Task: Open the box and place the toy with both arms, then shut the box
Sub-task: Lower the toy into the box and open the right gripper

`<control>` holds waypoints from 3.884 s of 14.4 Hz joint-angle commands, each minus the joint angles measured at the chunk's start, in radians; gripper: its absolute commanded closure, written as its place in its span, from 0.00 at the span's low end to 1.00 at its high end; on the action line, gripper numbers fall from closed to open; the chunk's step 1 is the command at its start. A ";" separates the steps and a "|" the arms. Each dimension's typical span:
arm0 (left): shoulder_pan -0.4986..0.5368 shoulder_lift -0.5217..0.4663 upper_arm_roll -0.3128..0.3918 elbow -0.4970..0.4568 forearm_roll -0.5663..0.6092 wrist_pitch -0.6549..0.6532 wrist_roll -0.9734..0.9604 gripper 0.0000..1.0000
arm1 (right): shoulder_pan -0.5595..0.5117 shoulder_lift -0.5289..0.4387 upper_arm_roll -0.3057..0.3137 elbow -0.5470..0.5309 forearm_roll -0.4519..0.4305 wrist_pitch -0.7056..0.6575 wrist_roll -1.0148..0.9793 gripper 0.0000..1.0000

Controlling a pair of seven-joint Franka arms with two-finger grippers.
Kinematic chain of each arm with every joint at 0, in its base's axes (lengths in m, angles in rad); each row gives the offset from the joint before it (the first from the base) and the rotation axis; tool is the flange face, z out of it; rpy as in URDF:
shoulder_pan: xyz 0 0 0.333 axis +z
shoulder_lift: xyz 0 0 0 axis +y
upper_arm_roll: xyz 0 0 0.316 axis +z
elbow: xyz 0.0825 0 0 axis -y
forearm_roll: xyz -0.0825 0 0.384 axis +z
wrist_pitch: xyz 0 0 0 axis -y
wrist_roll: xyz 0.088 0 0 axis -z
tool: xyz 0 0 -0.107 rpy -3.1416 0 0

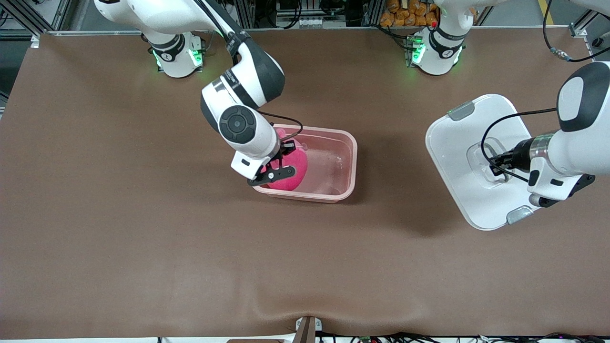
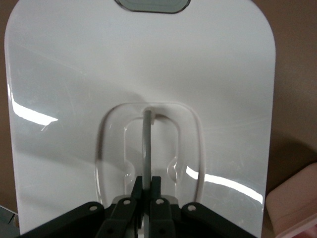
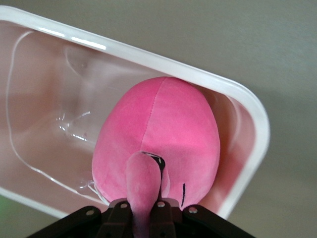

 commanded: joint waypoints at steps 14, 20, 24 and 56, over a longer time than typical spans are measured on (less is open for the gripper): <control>0.034 -0.001 -0.004 -0.001 -0.014 0.000 0.096 1.00 | 0.132 0.197 -0.012 0.029 0.000 0.406 0.185 1.00; 0.060 -0.003 -0.003 -0.001 -0.015 0.000 0.147 1.00 | 0.135 0.241 -0.012 0.025 -0.015 0.506 0.179 1.00; 0.066 -0.005 -0.004 -0.001 -0.015 0.000 0.156 1.00 | 0.140 0.241 -0.015 0.026 -0.046 0.517 0.182 0.00; 0.066 -0.001 -0.003 0.001 -0.014 0.001 0.159 1.00 | 0.146 0.057 -0.019 0.028 -0.077 0.537 0.179 0.00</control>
